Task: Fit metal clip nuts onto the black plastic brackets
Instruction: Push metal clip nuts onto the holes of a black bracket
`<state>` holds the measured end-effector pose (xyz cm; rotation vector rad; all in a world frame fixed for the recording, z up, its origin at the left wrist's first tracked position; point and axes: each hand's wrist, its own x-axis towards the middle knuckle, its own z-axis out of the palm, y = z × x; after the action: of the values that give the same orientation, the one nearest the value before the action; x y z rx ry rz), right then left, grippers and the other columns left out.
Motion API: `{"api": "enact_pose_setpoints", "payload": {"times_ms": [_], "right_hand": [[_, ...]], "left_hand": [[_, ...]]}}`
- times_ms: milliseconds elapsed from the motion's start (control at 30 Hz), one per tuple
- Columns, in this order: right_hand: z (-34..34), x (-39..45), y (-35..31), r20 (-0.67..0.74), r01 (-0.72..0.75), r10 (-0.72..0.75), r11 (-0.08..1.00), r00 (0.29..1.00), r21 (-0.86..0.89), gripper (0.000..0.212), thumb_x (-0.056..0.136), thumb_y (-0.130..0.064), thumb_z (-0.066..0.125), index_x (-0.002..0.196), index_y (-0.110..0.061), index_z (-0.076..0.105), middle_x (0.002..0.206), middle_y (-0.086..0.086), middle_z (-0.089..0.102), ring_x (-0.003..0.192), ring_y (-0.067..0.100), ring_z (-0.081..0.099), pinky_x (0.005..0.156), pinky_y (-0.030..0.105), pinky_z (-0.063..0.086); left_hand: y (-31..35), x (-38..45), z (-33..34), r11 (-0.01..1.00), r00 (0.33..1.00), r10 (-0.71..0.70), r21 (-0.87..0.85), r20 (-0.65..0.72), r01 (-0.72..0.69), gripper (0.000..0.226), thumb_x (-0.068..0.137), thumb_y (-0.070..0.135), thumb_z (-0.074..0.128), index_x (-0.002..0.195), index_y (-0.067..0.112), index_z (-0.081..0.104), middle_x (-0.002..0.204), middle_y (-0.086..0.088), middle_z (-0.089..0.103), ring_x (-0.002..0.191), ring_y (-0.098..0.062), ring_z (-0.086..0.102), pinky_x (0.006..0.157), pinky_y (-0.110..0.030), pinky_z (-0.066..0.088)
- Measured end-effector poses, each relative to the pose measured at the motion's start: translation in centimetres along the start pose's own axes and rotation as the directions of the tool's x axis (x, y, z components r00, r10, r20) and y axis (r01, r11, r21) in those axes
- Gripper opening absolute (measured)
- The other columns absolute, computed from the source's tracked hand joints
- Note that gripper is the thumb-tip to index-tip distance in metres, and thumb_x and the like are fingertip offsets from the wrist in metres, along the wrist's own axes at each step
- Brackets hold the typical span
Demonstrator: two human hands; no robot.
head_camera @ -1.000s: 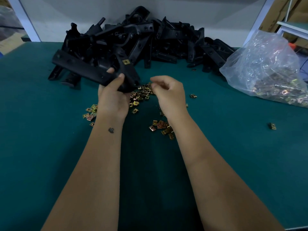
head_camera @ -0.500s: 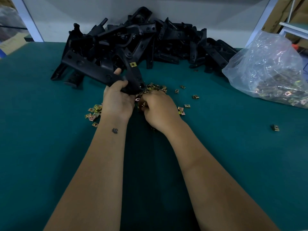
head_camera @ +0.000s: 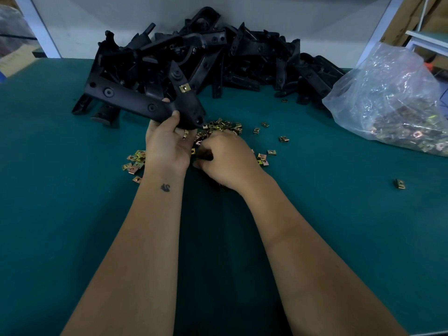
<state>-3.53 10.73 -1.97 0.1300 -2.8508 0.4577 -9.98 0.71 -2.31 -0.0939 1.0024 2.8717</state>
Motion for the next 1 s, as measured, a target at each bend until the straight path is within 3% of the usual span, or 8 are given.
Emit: {"api": "enact_pose_setpoints", "payload": {"times_ms": [100, 200, 300, 400, 500, 667, 1000], "right_hand": [[0.2, 0.0, 0.1, -0.024, -0.046, 0.051, 0.985, 0.998, 0.164, 0.012, 0.084, -0.024, 0.072, 0.09, -0.015, 0.067, 0.095, 0.003, 0.063, 0.094, 0.023, 0.056, 0.074, 0.035, 0.045], [0.0, -0.1, 0.4, -0.086, -0.164, 0.213, 0.906, 0.973, 0.39, 0.009, 0.084, -0.014, 0.07, 0.085, -0.021, 0.064, 0.079, -0.005, 0.065, 0.079, 0.016, 0.061, 0.071, 0.033, 0.052], [-0.7, 0.1, 1.0, -0.121, -0.219, 0.379, 0.735, 0.917, 0.641, 0.012, 0.085, -0.01, 0.071, 0.094, -0.018, 0.07, 0.078, -0.009, 0.066, 0.074, 0.003, 0.062, 0.066, 0.012, 0.047], [-1.5, 0.1, 1.5, -0.094, -0.207, 0.495, 0.519, 0.864, 0.829, 0.015, 0.088, -0.005, 0.068, 0.101, -0.011, 0.072, 0.085, 0.0, 0.071, 0.074, 0.006, 0.065, 0.072, 0.016, 0.052], [-2.0, -0.1, 1.7, -0.019, -0.173, 0.545, 0.298, 0.838, 0.939, 0.011, 0.091, -0.002, 0.064, 0.093, -0.011, 0.071, 0.08, 0.005, 0.072, 0.067, 0.009, 0.067, 0.066, 0.02, 0.055], [-2.5, -0.2, 1.7, 0.074, -0.112, 0.545, 0.037, 0.835, 0.993, 0.009, 0.092, -0.002, 0.063, 0.093, -0.007, 0.07, 0.083, 0.009, 0.072, 0.073, 0.016, 0.066, 0.065, 0.023, 0.054], [-2.6, -0.3, 1.6, 0.095, -0.102, 0.513, -0.015, 0.853, 0.995, 0.009, 0.09, -0.003, 0.065, 0.087, -0.01, 0.07, 0.083, 0.007, 0.071, 0.072, 0.016, 0.065, 0.066, 0.023, 0.053]], "left_hand": [[0.0, 0.1, 0.0, 0.999, 1.0, -0.016, 0.03, -0.01, 0.016, 0.021, 0.099, -0.001, 0.048, 0.098, 0.017, 0.058, 0.079, 0.001, 0.074, 0.072, -0.015, 0.07, 0.068, -0.036, 0.06], [0.0, 0.0, 0.1, 0.998, 0.998, -0.053, 0.026, -0.019, 0.054, 0.021, 0.101, 0.0, 0.046, 0.097, 0.018, 0.057, 0.081, 0.002, 0.073, 0.066, -0.012, 0.071, 0.061, -0.034, 0.059], [-0.2, -0.2, 0.3, 0.996, 0.996, -0.085, 0.031, -0.016, 0.085, 0.019, 0.102, 0.001, 0.044, 0.098, 0.016, 0.055, 0.091, -0.003, 0.071, 0.072, -0.015, 0.073, 0.057, -0.031, 0.058], [-0.3, -0.6, 0.8, 0.99, 0.991, -0.135, 0.033, 0.02, 0.135, 0.013, 0.1, 0.002, 0.048, 0.111, 0.008, 0.054, 0.103, -0.01, 0.066, 0.085, -0.021, 0.068, 0.059, -0.031, 0.058], [-0.5, -1.2, 1.2, 0.979, 0.979, -0.195, 0.078, 0.057, 0.19, 0.044, 0.097, 0.006, 0.056, 0.138, -0.001, 0.045, 0.119, -0.016, 0.061, 0.098, -0.025, 0.064, 0.064, -0.029, 0.059], [-0.5, -1.6, 1.3, 0.97, 0.967, -0.218, 0.14, 0.133, 0.199, 0.054, 0.093, 0.0, 0.056, 0.144, -0.001, 0.039, 0.117, -0.014, 0.058, 0.095, -0.022, 0.063, 0.071, -0.029, 0.058], [-0.6, -1.7, 1.2, 0.967, 0.951, -0.234, 0.149, 0.201, 0.206, 0.055, 0.093, -0.004, 0.05, 0.146, -0.002, 0.035, 0.117, -0.016, 0.057, 0.093, -0.023, 0.064, 0.072, -0.03, 0.057]]}}
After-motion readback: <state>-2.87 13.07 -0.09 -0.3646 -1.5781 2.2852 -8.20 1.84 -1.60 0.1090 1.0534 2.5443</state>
